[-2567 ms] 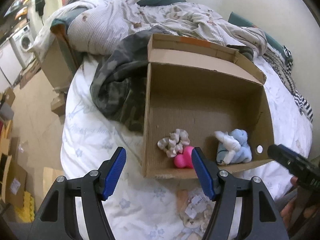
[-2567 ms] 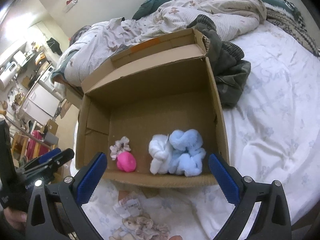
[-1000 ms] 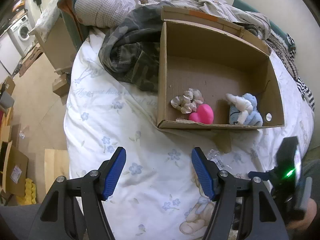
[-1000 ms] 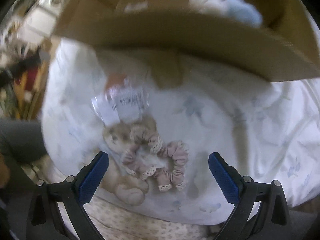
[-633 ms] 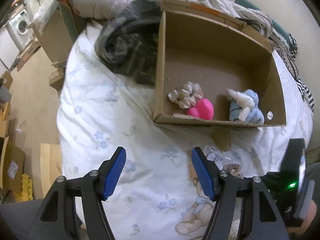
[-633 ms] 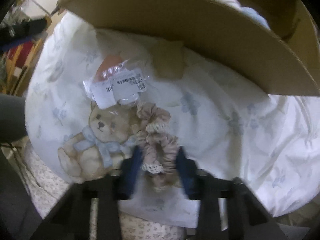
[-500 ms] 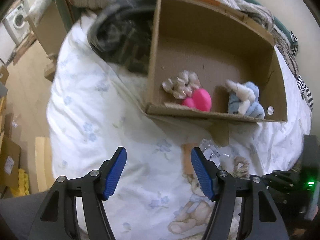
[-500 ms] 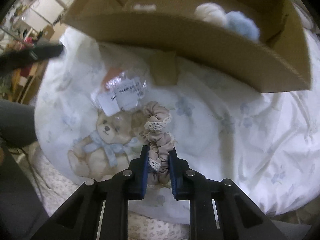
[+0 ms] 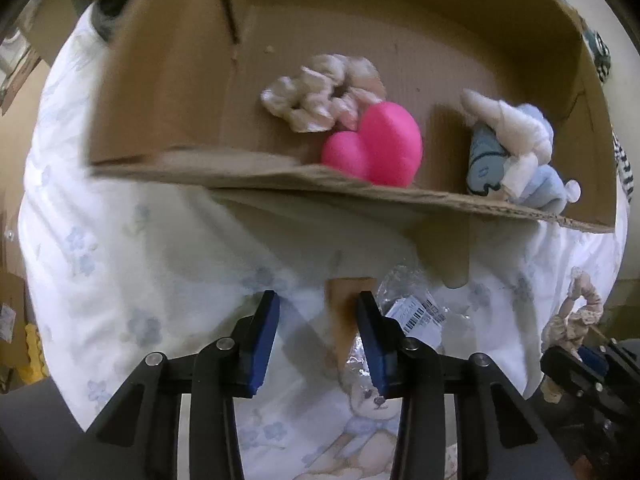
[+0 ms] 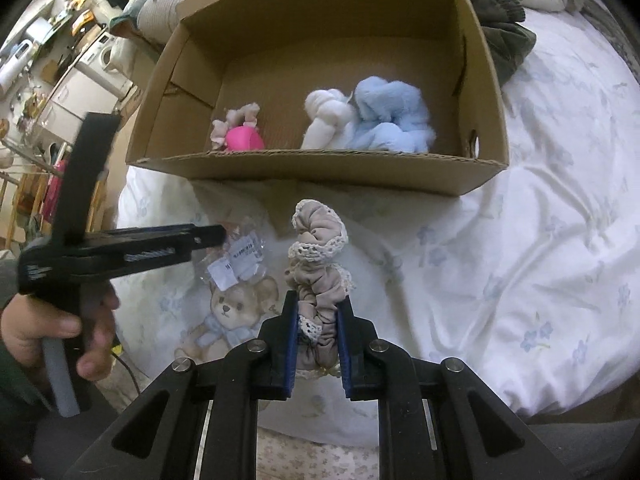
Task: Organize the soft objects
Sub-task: 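Grasp the pink-beige scrunchie with the right tool and lift it, then carry the pink-beige scrunchie with the right tool down into the box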
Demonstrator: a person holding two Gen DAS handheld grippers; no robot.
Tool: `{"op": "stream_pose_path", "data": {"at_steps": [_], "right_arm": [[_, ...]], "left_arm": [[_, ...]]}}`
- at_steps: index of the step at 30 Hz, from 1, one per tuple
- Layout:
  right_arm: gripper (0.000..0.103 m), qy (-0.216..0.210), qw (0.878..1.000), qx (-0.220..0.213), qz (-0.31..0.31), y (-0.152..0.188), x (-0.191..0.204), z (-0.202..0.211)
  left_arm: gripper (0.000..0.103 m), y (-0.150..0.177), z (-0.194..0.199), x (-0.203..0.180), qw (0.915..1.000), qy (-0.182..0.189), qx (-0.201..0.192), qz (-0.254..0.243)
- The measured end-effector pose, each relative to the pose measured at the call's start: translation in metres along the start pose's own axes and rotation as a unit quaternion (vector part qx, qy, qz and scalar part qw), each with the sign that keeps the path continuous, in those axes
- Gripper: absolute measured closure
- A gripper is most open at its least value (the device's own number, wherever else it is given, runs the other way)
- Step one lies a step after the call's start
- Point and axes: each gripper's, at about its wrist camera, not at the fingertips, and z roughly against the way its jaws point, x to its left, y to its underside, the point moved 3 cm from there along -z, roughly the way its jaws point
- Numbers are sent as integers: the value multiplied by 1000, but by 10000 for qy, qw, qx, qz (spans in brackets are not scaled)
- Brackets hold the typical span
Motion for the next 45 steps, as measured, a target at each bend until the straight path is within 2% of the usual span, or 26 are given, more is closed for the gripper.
{"op": "stream_pose_path", "data": {"at_steps": [2,6,8,9,22,25,31,32,38,45], "right_arm": [[84,-18,10000,-5,-28,-1,-4,1],[84,-63,10000,18,-70,2,-13,2],[84,-74,10000,21,-59,1,-14,1],[84,-75,10000,23,-51,1,-13,-1],[84,-195,9998,10,6,0,-8,1],[84,-421,9991,-9,-77,-1,-7,4],[84,-879,9958,-173,-160,-6,4,23],[84,-914,9954,-255,-109,-8,8,27],[84,-1082,9908,-807,-18,-27,12,59],[84,-1103,9863,-1219,-132,-58,5,79]], "left_arm": [[74,-1,0,-7,9999,81,-11,-91],[77,2,-5,-20,9992,202,101,-338],[96,6,-7,-26,9989,179,115,-425],[97,6,-6,-27,9987,187,123,-457],[98,25,44,4,9990,-53,-446,-34],[98,31,61,6,9972,-161,-731,-28],[98,29,106,-3,9913,-37,-1297,-201],[98,18,113,5,9903,-26,-1369,-221],[98,6,157,-1,9817,-12,-1885,-283],[98,-43,167,-8,9772,-150,-2070,-454]]}}
